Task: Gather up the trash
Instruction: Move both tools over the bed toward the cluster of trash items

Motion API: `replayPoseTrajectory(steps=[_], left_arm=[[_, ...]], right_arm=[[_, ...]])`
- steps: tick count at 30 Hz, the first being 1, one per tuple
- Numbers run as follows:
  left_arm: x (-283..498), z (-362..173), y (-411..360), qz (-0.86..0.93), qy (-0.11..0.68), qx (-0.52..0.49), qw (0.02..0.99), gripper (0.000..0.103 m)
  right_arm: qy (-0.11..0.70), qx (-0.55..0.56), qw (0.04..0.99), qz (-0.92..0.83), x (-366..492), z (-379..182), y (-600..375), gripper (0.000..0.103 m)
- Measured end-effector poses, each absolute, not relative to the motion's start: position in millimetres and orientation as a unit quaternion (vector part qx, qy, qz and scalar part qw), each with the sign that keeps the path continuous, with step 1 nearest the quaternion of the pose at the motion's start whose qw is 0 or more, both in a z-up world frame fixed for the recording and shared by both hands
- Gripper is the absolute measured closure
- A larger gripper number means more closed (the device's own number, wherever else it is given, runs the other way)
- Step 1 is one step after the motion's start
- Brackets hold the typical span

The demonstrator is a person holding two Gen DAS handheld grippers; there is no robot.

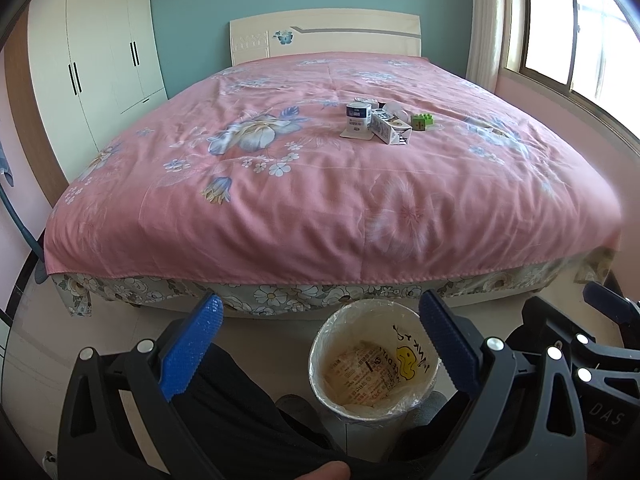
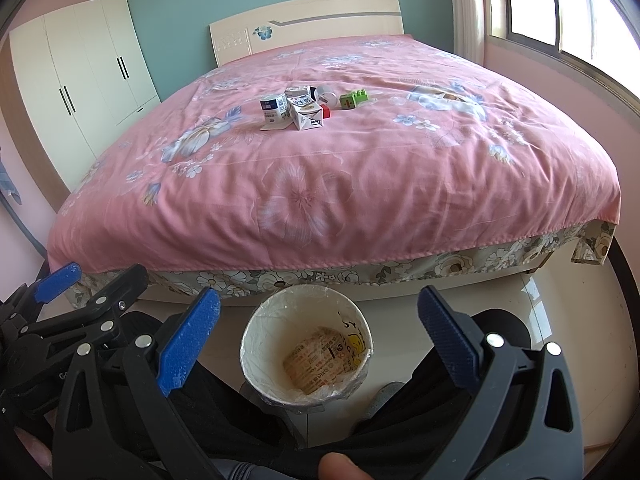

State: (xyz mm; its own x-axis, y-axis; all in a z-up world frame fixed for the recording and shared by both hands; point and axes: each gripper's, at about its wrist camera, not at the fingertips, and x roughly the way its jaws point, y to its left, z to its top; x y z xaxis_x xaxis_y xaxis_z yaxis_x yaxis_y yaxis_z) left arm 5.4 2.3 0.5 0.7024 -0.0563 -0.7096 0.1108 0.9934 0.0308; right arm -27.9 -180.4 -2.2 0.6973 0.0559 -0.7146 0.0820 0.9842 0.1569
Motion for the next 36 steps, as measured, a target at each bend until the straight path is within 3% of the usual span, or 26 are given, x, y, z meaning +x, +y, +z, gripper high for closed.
replayPoseTrajectory(steps=[19,36], left_arm=[[98,-24,20,-0.046,0.399,0.048,0.915,0.003],[206,-11,-10,-0.157,0.363,0.104,0.912,0.003]], right_arm=[[0.351,0.123,0.928,0.018,34,-6,-249,0.005],[0.357,0.032,0.929,0.097,133,-24,-277,0.005]])
